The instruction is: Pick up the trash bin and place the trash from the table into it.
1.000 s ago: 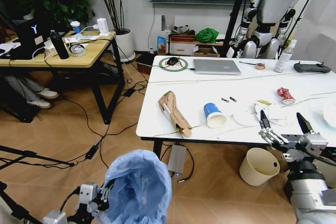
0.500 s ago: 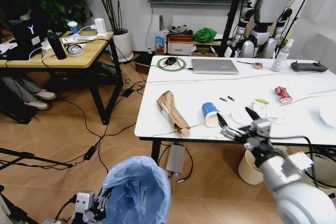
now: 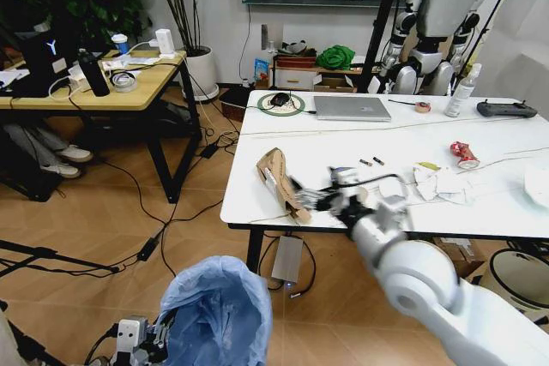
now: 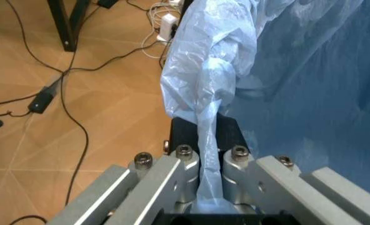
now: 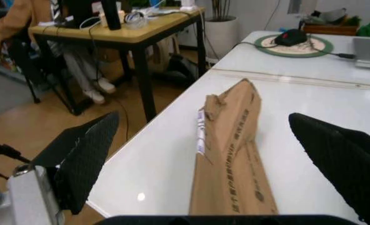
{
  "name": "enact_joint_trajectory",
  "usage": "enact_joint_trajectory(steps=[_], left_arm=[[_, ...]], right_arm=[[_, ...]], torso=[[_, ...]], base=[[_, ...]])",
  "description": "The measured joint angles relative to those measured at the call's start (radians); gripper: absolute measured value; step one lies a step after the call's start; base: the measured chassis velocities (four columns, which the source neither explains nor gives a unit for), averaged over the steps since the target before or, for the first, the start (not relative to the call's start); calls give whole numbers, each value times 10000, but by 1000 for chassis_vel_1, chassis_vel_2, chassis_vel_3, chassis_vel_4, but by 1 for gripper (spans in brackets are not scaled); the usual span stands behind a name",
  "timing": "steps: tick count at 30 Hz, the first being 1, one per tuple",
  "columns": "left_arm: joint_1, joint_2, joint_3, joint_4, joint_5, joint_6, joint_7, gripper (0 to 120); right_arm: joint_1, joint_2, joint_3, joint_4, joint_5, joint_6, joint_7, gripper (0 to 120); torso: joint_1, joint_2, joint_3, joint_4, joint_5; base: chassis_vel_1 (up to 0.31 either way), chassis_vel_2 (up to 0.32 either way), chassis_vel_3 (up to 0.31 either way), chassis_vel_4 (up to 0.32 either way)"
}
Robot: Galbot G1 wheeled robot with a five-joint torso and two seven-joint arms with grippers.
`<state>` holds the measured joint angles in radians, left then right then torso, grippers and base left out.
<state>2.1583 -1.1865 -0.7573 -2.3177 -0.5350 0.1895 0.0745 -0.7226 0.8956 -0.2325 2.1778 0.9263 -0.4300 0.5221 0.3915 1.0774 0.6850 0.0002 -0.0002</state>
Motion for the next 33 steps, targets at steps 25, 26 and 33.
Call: enact_joint_trajectory(steps=[25, 26, 33], left_arm=[[-129, -49, 13, 7, -19, 25, -23, 0], [-135, -48, 14, 10, -19, 26, -22, 0], [-150, -47, 27, 30, -23, 27, -24, 0]], right_arm=[[310, 275, -853, -1346, -96, -415, 283, 88], [250, 229, -859, -1290, -84, -415, 283, 86], [-151, 63, -792, -948, -81, -408, 282, 58]], torso=[[-6, -11, -7, -3, 0], [-6, -12, -7, -3, 0], [-7, -13, -8, -3, 2]], base=[[0, 0, 0, 0], [0, 0, 0, 0], [0, 0, 0, 0]])
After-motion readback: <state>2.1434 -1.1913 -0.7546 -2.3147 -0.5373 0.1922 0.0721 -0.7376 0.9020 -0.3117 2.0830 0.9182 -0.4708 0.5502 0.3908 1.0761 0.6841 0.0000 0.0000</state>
